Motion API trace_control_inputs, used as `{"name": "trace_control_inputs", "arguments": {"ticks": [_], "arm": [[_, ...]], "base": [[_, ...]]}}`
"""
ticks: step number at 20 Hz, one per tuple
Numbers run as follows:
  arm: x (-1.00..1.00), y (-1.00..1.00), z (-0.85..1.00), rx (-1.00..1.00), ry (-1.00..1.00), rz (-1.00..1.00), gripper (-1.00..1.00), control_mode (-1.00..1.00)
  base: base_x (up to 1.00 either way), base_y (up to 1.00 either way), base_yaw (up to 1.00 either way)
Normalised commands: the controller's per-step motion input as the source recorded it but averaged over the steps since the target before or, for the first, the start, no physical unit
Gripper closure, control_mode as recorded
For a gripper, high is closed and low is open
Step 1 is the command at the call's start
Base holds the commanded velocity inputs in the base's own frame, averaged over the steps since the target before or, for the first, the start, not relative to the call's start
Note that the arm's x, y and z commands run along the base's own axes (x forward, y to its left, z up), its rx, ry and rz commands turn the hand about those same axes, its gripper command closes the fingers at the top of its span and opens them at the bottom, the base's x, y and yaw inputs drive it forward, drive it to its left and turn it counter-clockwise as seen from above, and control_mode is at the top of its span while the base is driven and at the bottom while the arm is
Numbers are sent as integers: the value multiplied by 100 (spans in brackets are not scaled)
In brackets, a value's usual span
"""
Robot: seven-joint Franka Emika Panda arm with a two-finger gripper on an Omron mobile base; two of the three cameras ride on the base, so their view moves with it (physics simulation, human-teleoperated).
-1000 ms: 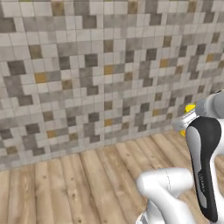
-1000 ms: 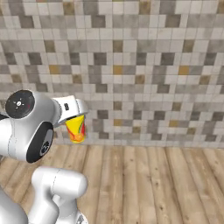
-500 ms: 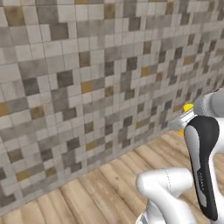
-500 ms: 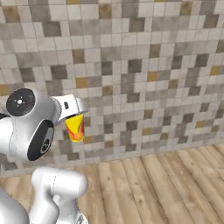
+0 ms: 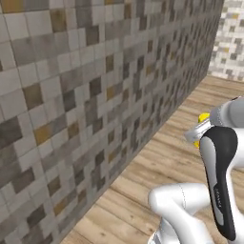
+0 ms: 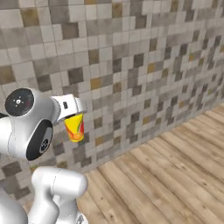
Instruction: Open the cabinet directly in front. Then move the liquor and the cup to the dining counter with the jar on it.
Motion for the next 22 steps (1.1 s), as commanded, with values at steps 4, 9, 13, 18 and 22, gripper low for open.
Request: {"name": "trace_control_inputs", "arguments": {"ticks": [4, 9, 13, 18, 22], "arm": [[0, 0, 0, 0, 0, 0, 100, 100], [0, 0, 0, 0, 0, 0, 100, 100], [0, 0, 0, 0, 0, 0, 100, 100], [0, 0, 0, 0, 0, 0, 100, 100], [0, 0, 0, 0, 0, 0, 100, 100]], "base": [[100, 14, -52], [100, -10, -35], [100, -53, -7], [100, -27, 0], [45, -13, 5]]}}
